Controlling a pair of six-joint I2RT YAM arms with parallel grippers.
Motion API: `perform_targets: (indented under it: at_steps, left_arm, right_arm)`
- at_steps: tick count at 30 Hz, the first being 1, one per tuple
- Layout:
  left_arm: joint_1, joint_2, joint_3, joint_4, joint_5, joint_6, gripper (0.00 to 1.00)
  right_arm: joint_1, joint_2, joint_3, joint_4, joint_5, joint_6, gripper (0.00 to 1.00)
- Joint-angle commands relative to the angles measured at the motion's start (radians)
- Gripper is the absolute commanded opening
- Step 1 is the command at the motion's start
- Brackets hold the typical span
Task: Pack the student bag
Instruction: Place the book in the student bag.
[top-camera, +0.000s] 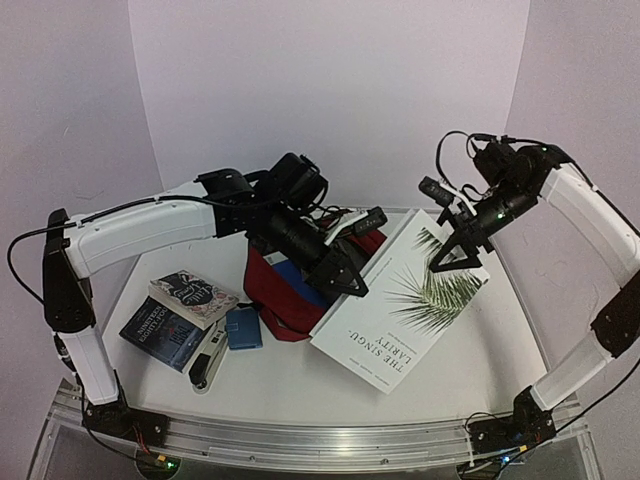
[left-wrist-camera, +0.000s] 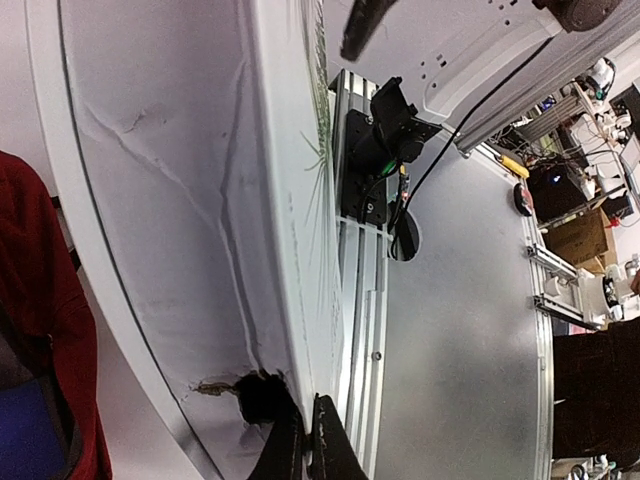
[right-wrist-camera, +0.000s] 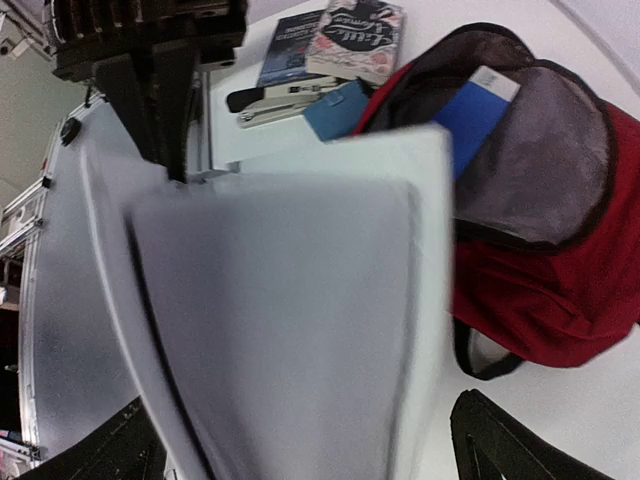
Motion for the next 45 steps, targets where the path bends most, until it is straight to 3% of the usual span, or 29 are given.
perform_targets:
  at_steps: [1,11,13,18,22,26,29,31,40,45]
  left_arm:
    - [-0.014,-0.066,0.021,-0.003,-0.015,0.071,0.0]
    - [-0.014,-0.143,-0.062,0.077,-0.134,0.053,0.04]
    - [-0.009,-0.169,-0.109,0.141,-0.164,0.011,0.16]
    - [0.076,-0.253,-0.218,0.295,-0.222,-0.212,0.59]
    - [0.183,-0.345,-0.338,0.426,-0.254,-0.42,0.78]
    - [0.207,-0.411,-0.436,0.504,-0.319,-0.543,0.85]
    - [0.221,-0.431,-0.48,0.561,-0.338,-0.63,0.92]
    - [0.239,-0.427,-0.5,0.61,-0.313,-0.693,0.93]
    - [0.292,-0.333,-0.518,0.833,-0.114,-0.888,0.95]
    - [0.294,-0.27,-0.524,0.985,-0.002,-0.968,0.89]
  right_arm:
    - [0.058,-0.019,-0.029,-0.19,-0.047,0.037,0.95]
    - [0.129,-0.011,-0.041,-0.189,-0.133,0.126,0.47]
    - [0.129,0.006,-0.021,-0.189,-0.127,0.141,0.36]
    - [0.102,0.054,0.061,-0.157,-0.144,0.233,0.2]
    - [-0.007,0.119,0.15,-0.066,-0.228,0.383,0.16]
    - [-0.135,0.186,0.233,0.175,-0.404,0.711,0.15]
    - [-0.139,0.214,0.297,0.257,-0.434,0.812,0.15]
    - [-0.14,0.223,0.306,0.309,-0.451,0.893,0.15]
    - [-0.14,0.23,0.331,0.363,-0.521,0.971,0.15]
    - [-0.138,0.23,0.338,0.371,-0.532,0.986,0.15]
